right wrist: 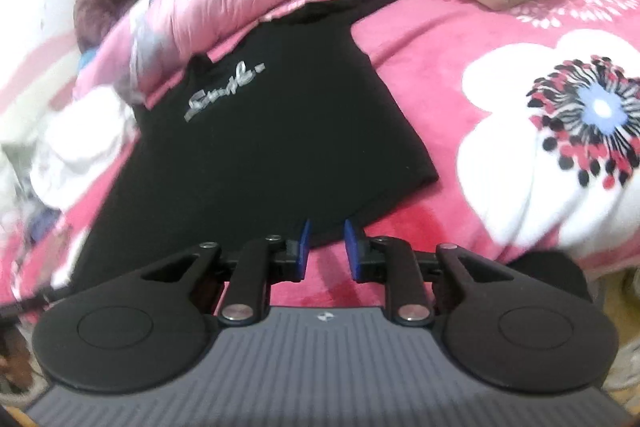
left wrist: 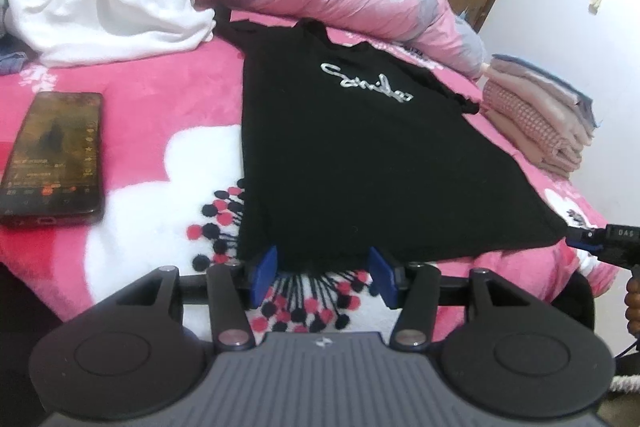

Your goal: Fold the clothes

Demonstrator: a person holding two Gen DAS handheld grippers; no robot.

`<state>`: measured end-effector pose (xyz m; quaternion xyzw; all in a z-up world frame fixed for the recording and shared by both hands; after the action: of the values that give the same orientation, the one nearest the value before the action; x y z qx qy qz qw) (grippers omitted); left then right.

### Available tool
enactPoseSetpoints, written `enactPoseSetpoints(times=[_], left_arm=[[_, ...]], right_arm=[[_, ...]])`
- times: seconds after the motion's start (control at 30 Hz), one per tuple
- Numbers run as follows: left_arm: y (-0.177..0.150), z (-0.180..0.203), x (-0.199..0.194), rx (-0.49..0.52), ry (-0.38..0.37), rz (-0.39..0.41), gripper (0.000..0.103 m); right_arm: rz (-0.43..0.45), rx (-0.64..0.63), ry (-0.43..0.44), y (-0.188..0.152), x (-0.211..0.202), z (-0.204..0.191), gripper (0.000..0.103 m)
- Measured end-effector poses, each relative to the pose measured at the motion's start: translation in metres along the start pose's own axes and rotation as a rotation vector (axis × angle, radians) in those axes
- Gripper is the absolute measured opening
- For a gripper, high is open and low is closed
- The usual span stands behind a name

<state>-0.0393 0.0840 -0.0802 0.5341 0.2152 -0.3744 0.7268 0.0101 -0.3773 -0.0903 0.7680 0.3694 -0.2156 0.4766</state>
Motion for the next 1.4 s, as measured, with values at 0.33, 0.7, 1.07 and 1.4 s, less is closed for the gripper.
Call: enactPoseSetpoints(times=[0.33,0.7,1.07,1.4], left_arm=[[-0.009,0.000,-0.018,0.029,-0.044,0.054,0.053],[-0.004,-0.014,-0.021,0.055,-0.068,0.062,0.058],[0.007,-0.018,-0.028,0.048,-0.099,0.147,0.088],[0.010,-0.007,-0.022,0.049,-0.049,0.159,0.103]], right_arm=[[0.077,-0.076,0.064,-0.008,-0.020,-0.058,0.024],[0.049,-0.193,0.081,-0.001,0.009,-0.135,0.024],[0.036,-0.250,0.010,0.004,0.029,-0.172,0.061],[0.057,-0.273,-0.059,0.016,0.036,-0.183,0.102]])
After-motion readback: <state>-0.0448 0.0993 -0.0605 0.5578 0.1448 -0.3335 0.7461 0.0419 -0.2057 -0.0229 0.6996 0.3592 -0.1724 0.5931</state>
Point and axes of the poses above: each gripper's, at about its wrist camera, not at the fingertips, and x roughly the way its jaws point, z to its right, y to its top, the point moved 2 cm from there along x, roughly the way its jaws point, and after that the axes turned 8 degrees about -z, right-handed, at the moved point
